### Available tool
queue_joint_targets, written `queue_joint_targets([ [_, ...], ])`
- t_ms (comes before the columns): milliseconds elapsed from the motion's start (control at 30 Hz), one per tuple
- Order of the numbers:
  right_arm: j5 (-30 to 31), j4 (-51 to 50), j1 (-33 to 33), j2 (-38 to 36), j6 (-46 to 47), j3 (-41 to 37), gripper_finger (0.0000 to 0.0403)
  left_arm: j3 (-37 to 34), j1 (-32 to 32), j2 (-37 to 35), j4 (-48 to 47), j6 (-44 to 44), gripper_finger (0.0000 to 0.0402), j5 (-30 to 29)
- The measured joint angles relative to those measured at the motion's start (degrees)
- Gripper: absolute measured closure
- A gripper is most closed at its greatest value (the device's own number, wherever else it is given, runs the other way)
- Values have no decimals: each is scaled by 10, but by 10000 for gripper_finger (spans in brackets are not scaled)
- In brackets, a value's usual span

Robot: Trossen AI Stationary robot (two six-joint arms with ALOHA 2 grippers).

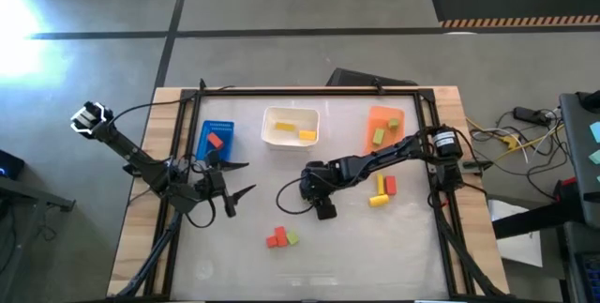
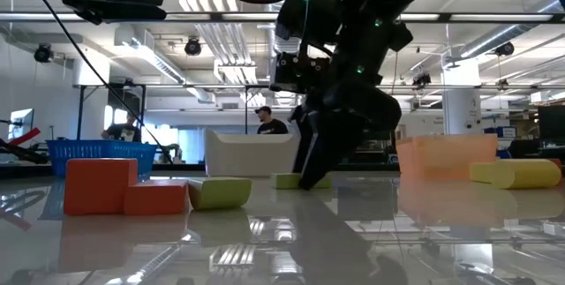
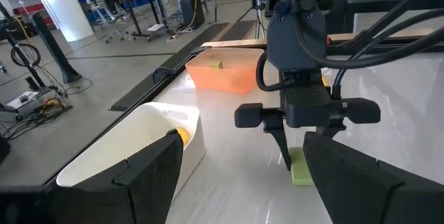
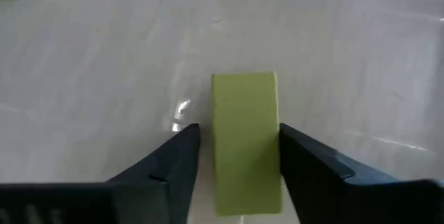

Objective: Sort & place blocks by color
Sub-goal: Put the top green block into the orange bin

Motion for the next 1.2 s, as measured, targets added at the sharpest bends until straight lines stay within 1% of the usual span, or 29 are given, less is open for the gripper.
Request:
queue_joint_targets([
  [133,1,4,0,9,3,0,283,0,0,0,0,0,120,0],
  [367,3,2,0,4,10,2,286,0,0,0,-2,0,120,0],
  [500,11,-13,0,-26,36,4,286,0,0,0,-2,-1,120,0],
  [567,28,-51,-1,-55,45,0,286,0,0,0,-2,-1,120,0],
  [600,48,-64,-1,-74,52,0,286,0,0,0,-2,-1,120,0],
  [700,142,-130,-1,-135,77,4,286,0,0,0,-2,-1,120,0],
  [867,303,-244,-8,-216,172,-6,286,0,0,0,-1,-1,120,0],
  [1000,439,-259,-31,-282,269,-46,286,0,0,0,-1,-1,120,0],
  [1033,460,-261,-40,-293,299,-62,286,0,0,0,-1,-1,120,0],
  [1067,466,-261,-50,-307,324,-79,286,0,0,0,-1,-1,120,0],
  [1200,460,-258,-103,-364,442,-153,286,0,0,0,-1,-1,120,0],
])
